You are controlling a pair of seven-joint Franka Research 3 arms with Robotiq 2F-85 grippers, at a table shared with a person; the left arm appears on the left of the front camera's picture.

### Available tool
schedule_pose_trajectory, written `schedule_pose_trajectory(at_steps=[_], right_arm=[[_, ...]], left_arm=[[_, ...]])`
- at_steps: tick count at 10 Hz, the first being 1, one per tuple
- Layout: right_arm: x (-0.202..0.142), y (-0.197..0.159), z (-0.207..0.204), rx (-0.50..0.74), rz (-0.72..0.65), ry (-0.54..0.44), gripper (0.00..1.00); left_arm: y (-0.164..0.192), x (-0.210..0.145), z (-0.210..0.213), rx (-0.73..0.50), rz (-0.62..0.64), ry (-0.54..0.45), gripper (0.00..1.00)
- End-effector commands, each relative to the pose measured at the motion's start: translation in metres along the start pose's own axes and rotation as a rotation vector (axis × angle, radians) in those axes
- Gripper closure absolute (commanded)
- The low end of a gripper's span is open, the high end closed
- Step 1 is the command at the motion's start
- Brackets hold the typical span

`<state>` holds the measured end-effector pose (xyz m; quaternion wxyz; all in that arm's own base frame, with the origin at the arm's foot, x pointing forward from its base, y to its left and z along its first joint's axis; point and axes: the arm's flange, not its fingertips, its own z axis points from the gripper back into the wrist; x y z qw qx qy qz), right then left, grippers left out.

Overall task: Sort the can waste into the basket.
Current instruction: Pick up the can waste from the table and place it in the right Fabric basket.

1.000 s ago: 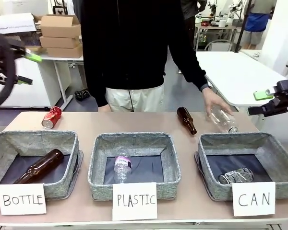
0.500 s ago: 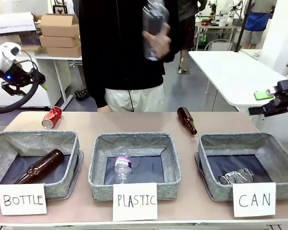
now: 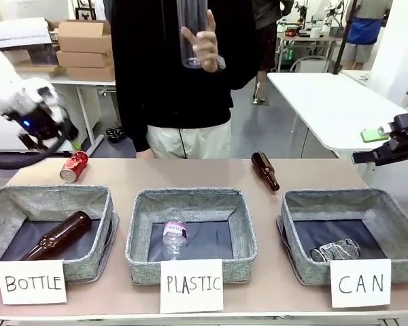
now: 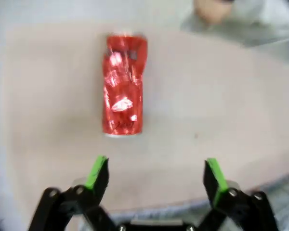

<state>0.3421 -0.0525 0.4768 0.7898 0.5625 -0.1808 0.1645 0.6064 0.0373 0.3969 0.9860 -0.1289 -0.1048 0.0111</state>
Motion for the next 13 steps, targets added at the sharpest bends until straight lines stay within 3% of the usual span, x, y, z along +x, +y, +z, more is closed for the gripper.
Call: schedule_pose_trajectory(at_steps=[1,8,11,12,13], right_arm=[[0.001,0.005,0.001,-0.001,-0.017,0.010,0.00],[0.001,0.005,0.001,-0.001,-0.017,0.010,0.00],[0.001,0.005,0.001,-0.001,-0.017,0.010,0.00],[0.001,0.005,0.001,-0.001,-0.017,0.010,0.00],[0.001,0.005,0.001,-0.001,-0.017,0.010,0.00]], left_arm=[[0.006,0.043,-0.022,0.034,-0.087,0.181,0.00],[0.018,0.092,-0.101,0.122,0.003,0.281,0.00],[0.020,0.094,-0.102,0.118,0.019,0.248,0.00],[0.021,0.094,-0.102,0.131,0.024,0.249,0.60],[0.021,0.094,-0.103,0.130,0.042,0.264,0.60]])
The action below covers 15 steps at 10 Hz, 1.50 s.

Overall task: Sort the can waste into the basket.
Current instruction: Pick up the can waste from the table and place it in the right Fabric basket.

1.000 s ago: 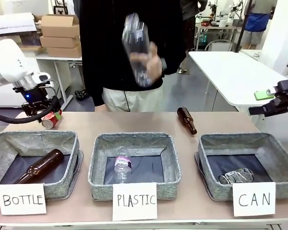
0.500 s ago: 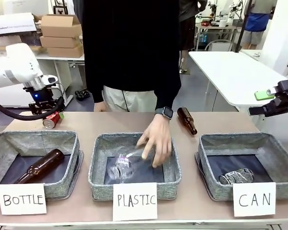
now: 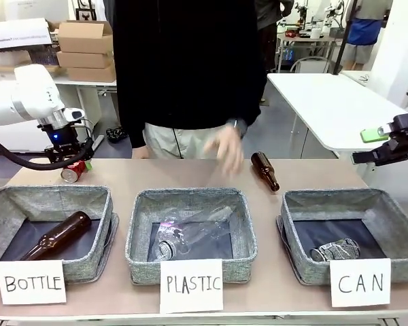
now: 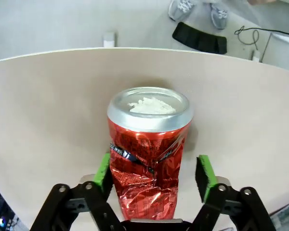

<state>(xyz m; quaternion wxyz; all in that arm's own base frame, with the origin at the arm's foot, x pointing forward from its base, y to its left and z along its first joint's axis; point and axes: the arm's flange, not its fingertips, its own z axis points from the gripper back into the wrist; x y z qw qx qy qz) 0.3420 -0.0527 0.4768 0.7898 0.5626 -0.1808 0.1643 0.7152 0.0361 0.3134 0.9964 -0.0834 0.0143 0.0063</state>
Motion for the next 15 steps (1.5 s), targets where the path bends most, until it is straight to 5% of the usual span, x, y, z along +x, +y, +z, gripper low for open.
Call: schedule_pose_trajectory(at_steps=[1,2,3,10,11,13,15], right_arm=[[0.001,0.005,0.001,-0.001,-0.017,0.010,0.00],[0.001,0.005,0.001,-0.001,-0.017,0.010,0.00],[0.001,0.005,0.001,-0.001,-0.017,0.010,0.00],[0.001,0.005,0.001,-0.001,-0.017,0.010,0.00],[0.001,0.005,0.001,-0.001,-0.017,0.010,0.00],[0.001,0.005,0.001,-0.001,-0.017,0.010,0.00],[0.001,0.005,0.001,-0.001,-0.017,0.010,0.00]], left_arm=[[0.000,0.003,-0.001,0.038,0.027,0.018,1.00],[0.000,0.003,-0.001,0.040,0.029,0.014,0.64],[0.000,0.003,-0.001,0.042,0.025,0.013,1.00],[-0.001,-0.007,0.027,-0.007,0.035,-0.014,1.00],[-0.006,-0.038,0.069,-0.064,-0.020,-0.016,1.00],[-0.028,-0.156,0.161,-0.042,-0.026,-0.106,1.00],[-0.040,-0.262,0.200,-0.204,-0.085,-0.141,1.00]])
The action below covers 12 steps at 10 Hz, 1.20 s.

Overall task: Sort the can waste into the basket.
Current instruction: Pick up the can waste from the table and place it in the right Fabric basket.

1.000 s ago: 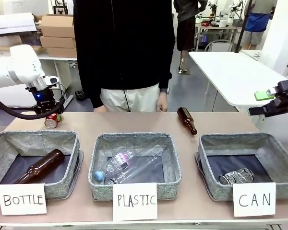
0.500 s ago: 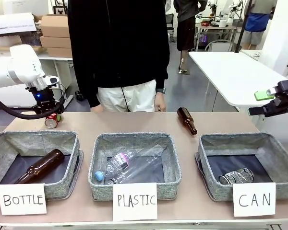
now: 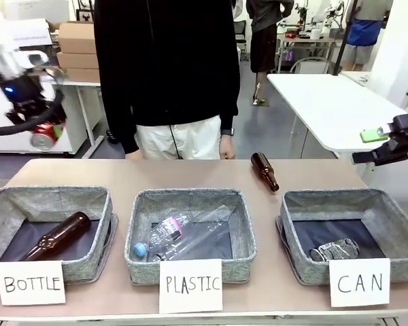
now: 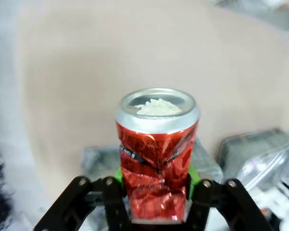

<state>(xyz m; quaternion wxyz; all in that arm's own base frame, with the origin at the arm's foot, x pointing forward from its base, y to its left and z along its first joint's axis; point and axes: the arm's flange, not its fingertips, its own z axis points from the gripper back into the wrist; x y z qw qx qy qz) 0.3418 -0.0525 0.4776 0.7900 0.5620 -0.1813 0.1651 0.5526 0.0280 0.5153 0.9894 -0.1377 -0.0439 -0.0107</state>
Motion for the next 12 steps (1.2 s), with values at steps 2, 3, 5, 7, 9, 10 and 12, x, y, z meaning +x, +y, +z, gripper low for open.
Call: schedule_pose_trajectory(at_steps=[2,3,5,7,9,10,12], right_arm=[[0.001,0.004,0.001,0.000,-0.019,0.009,0.00],[0.001,0.004,0.001,0.000,-0.019,0.009,0.00],[0.001,0.004,0.001,0.000,-0.019,0.009,0.00],[0.001,0.004,0.001,0.000,-0.019,0.009,0.00],[0.001,0.004,0.001,0.000,-0.019,0.009,0.00],[0.000,0.000,0.000,0.000,0.000,0.001,0.00],[-0.025,0.031,0.079,-0.208,0.000,-0.111,0.00]], left_arm=[[-0.017,-0.198,0.013,-0.295,-0.076,-0.071,1.00],[-0.015,-0.236,0.005,-0.332,-0.117,-0.139,1.00],[0.006,-0.236,-0.002,-0.317,-0.064,-0.276,1.00],[-0.017,-0.218,0.008,-0.338,-0.092,-0.135,1.00],[-0.011,-0.243,0.000,-0.347,-0.094,-0.196,0.57],[-0.057,-0.211,-0.030,-0.318,-0.225,-0.211,0.57],[-0.199,-0.169,-0.083,-0.330,-0.615,-0.159,0.57]])
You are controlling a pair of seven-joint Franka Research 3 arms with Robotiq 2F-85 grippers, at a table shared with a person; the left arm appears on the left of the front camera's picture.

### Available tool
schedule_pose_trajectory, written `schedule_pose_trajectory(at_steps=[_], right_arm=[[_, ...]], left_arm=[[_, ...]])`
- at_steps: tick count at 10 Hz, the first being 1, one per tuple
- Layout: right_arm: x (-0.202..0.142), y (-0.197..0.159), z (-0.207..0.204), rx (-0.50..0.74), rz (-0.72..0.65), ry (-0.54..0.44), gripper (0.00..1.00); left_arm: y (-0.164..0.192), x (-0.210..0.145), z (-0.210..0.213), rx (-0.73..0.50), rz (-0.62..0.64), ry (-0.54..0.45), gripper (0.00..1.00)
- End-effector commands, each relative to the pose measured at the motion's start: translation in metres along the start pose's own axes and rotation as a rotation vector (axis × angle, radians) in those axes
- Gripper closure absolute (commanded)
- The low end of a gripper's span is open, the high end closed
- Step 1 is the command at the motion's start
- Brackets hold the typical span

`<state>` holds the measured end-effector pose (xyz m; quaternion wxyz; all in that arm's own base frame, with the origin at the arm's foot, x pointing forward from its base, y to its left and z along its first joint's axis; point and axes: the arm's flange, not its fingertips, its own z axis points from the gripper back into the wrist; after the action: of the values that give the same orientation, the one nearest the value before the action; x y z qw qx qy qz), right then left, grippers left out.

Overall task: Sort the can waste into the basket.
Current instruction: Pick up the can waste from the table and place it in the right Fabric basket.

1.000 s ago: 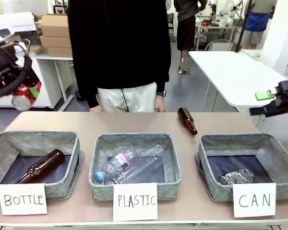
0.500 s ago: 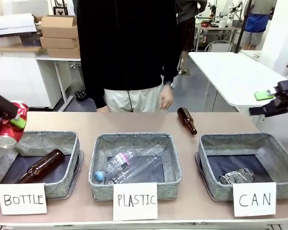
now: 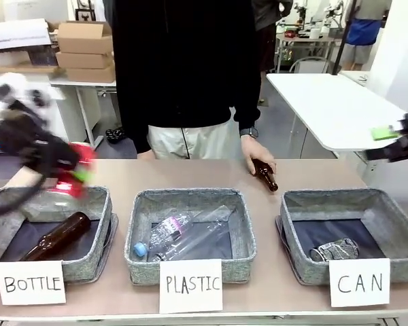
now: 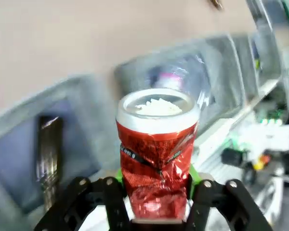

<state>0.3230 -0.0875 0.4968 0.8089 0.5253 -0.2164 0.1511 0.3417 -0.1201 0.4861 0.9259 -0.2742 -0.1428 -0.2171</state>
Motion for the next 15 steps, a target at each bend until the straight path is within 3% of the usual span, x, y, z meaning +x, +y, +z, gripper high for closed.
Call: schedule_pose_trajectory(at_steps=[1,3,5,6,7,8,10,11,13,15], right_arm=[[-0.034,0.008,0.079,-0.158,-0.056,-0.100,0.00],[-0.091,-0.017,0.132,-0.229,-0.167,-0.196,0.00],[-0.145,-0.044,0.143,-0.157,-0.231,-0.294,0.00],[-0.106,-0.016,0.146,-0.244,-0.153,-0.207,0.00],[-0.106,-0.016,0.146,-0.244,-0.153,-0.207,0.00],[-0.106,-0.016,0.146,-0.244,-0.153,-0.207,0.00],[-0.106,-0.016,0.146,-0.244,-0.153,-0.207,0.00],[-0.106,-0.016,0.146,-0.244,-0.153,-0.207,0.00],[-0.106,-0.016,0.146,-0.244,-0.153,-0.207,0.00],[-0.106,-0.016,0.146,-0.244,-0.153,-0.207,0.00]], left_arm=[[-0.072,0.076,-0.100,-0.136,-0.308,0.060,0.57],[-0.161,0.100,-0.197,-0.198,-0.475,0.088,0.57],[-0.205,0.113,-0.270,-0.208,-0.640,0.150,0.57],[-0.218,0.126,-0.286,-0.229,-0.645,0.112,0.57],[-0.226,0.131,-0.287,-0.276,-0.541,0.154,0.57],[-0.222,0.102,-0.287,-0.230,-0.600,0.146,0.57],[-0.222,0.102,-0.287,-0.230,-0.600,0.146,0.57],[-0.222,0.120,-0.301,-0.259,-0.598,0.141,0.57],[-0.238,0.143,-0.286,-0.465,-0.579,-0.018,0.57],[-0.257,0.169,-0.292,-0.507,-0.624,-0.062,0.57]])
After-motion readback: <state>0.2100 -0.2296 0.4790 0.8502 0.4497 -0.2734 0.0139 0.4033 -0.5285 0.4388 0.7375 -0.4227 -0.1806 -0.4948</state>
